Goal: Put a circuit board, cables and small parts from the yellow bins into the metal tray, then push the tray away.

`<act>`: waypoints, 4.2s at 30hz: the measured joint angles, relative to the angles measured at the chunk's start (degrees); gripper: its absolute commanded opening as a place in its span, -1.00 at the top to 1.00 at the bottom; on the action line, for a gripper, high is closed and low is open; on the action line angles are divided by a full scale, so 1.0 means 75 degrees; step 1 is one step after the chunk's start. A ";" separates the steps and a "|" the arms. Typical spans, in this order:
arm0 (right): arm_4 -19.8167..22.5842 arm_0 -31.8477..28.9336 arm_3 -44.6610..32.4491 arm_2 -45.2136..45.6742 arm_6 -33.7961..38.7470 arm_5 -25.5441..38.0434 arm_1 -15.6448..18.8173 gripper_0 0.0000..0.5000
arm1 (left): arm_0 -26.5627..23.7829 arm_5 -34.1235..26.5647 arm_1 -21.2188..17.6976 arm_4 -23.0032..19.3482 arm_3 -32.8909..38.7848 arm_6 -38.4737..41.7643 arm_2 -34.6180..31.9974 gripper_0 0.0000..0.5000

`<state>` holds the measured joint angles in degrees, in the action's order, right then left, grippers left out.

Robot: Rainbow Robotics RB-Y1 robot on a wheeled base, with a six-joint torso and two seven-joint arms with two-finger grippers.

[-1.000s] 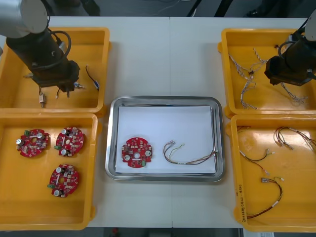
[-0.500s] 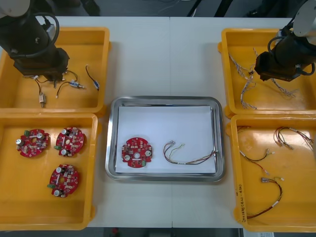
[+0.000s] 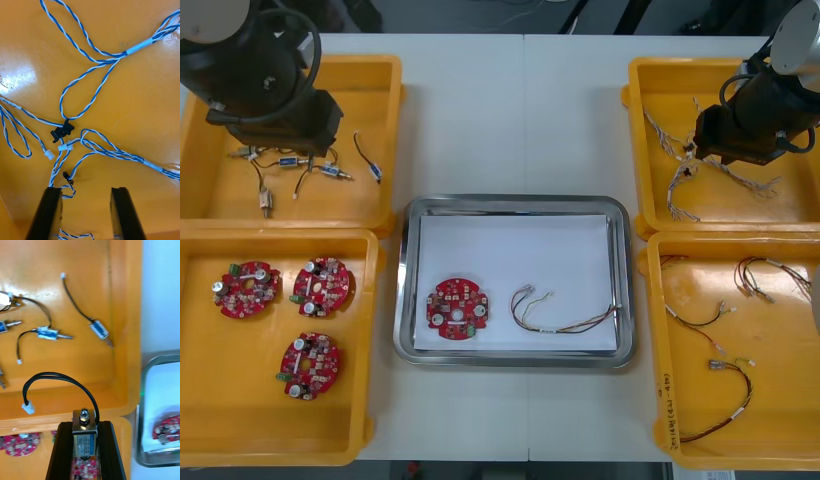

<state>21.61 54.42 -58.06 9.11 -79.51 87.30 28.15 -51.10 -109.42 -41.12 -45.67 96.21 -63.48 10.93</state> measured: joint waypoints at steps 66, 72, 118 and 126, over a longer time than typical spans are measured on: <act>0.0901 -0.0280 0.0001 -0.0569 -0.5151 -0.0908 0.1148 -1.00 | 0.0459 0.2894 0.1476 0.1234 0.0033 0.4348 0.4399 0.99; 0.1037 -0.0478 0.0019 -0.0582 -0.5410 -0.1057 0.1159 -1.00 | 0.0459 0.2898 0.1434 0.1234 0.0032 0.4348 0.4543 0.48; 0.1452 0.0826 0.3479 -0.0606 -0.7839 -0.1939 0.1165 -1.00 | -0.0317 0.0502 0.0580 -0.1097 0.0134 0.3975 0.2170 -1.00; 0.1486 0.0832 0.3581 -0.0606 -0.8034 -0.1947 0.1161 -1.00 | -0.0521 0.0007 -0.0076 -0.1392 0.0142 0.3362 0.1638 -1.00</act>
<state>32.75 60.65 -31.21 4.56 -139.76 72.70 36.86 -55.00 -109.37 -41.69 -56.11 97.27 -38.27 23.21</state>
